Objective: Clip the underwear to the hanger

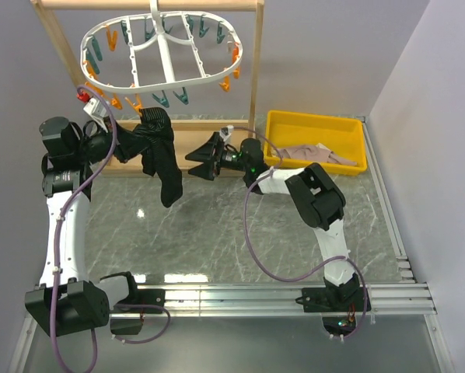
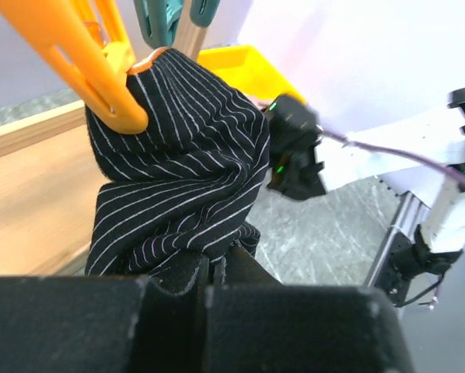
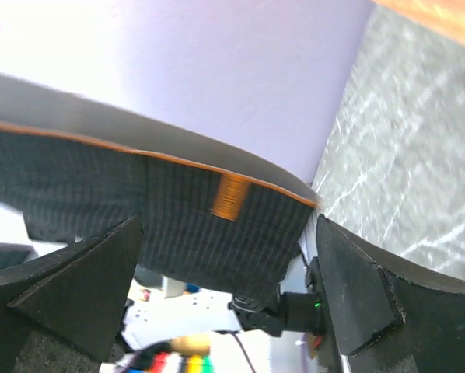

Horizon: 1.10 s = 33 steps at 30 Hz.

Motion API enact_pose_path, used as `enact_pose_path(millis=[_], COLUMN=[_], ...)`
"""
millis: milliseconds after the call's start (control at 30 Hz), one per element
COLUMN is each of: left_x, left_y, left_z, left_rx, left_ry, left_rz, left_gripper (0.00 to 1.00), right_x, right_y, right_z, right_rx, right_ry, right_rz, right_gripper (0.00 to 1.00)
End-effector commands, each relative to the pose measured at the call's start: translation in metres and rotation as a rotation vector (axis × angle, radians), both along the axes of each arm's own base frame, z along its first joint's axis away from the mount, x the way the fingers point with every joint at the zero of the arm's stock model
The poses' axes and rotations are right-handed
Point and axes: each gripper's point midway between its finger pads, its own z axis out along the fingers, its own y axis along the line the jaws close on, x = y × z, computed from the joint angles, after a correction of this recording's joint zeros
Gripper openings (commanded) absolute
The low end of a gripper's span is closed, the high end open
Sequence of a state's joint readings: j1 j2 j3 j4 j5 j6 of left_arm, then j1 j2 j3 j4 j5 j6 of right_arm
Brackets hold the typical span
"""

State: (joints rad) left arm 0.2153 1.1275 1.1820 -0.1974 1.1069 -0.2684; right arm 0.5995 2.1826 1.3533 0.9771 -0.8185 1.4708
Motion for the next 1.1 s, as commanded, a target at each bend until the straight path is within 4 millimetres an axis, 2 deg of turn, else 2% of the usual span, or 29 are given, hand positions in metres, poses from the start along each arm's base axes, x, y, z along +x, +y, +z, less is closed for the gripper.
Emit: enact_pose_path(millis=[0, 100, 200, 300, 400, 500, 567, 733, 767, 833, 867, 900, 967, 1033, 1067], left_x=[-0.012, -0.014, -0.015, -0.015, -0.014, -0.012, -0.010, -0.005, -0.003, -0.001, -0.001, 0.000, 0.001, 0.002, 0.001], left_y=[-0.008, -0.009, -0.010, -0.011, -0.011, -0.010, -0.009, -0.007, -0.007, -0.005, -0.004, -0.004, -0.002, -0.002, -0.002], left_z=[0.028, 0.034, 0.038, 0.040, 0.039, 0.038, 0.035, 0.032, 0.031, 0.029, 0.029, 0.028, 0.025, 0.022, 0.022], left_rx=[-0.026, -0.051, -0.063, -0.067, -0.068, -0.068, -0.074, -0.079, -0.078, -0.075, -0.074, -0.075, -0.073, -0.070, -0.070], left_ry=[-0.073, -0.067, -0.065, -0.060, -0.051, -0.046, -0.036, -0.026, -0.022, -0.019, -0.017, -0.016, -0.007, -0.007, -0.012], left_rz=[-0.067, -0.082, -0.089, -0.093, -0.094, -0.086, -0.080, -0.066, -0.064, -0.052, -0.048, -0.047, -0.037, -0.037, -0.041], left_gripper=[0.01, 0.01, 0.01, 0.01, 0.01, 0.01, 0.01, 0.00, 0.01, 0.01, 0.00, 0.00, 0.00, 0.01, 0.00], right_x=[-0.012, -0.016, -0.015, -0.010, -0.008, -0.012, -0.019, -0.032, -0.034, -0.037, -0.035, -0.035, -0.035, -0.030, -0.027], right_y=[0.011, 0.021, 0.031, 0.037, 0.037, 0.031, 0.026, 0.017, 0.015, 0.010, 0.006, 0.004, -0.002, -0.009, -0.011], right_z=[-0.001, -0.010, -0.010, 0.000, 0.019, 0.041, 0.062, 0.088, 0.095, 0.094, 0.095, 0.090, 0.090, 0.082, 0.075], right_rx=[0.042, 0.047, 0.057, 0.083, 0.127, 0.176, 0.220, 0.273, 0.281, 0.276, 0.275, 0.266, 0.260, 0.235, 0.214], right_ry=[0.081, 0.147, 0.168, 0.178, 0.172, 0.150, 0.110, 0.057, 0.041, 0.047, 0.047, 0.054, 0.054, 0.067, 0.079], right_rz=[0.011, 0.027, 0.027, 0.021, 0.022, 0.032, 0.044, 0.069, 0.070, 0.068, 0.058, 0.054, 0.046, 0.026, 0.014], right_gripper=[0.99, 1.00, 1.00, 1.00, 1.00, 0.91, 0.79, 0.60, 0.49, 0.25, 0.07, 0.01, 0.00, 0.00, 0.16])
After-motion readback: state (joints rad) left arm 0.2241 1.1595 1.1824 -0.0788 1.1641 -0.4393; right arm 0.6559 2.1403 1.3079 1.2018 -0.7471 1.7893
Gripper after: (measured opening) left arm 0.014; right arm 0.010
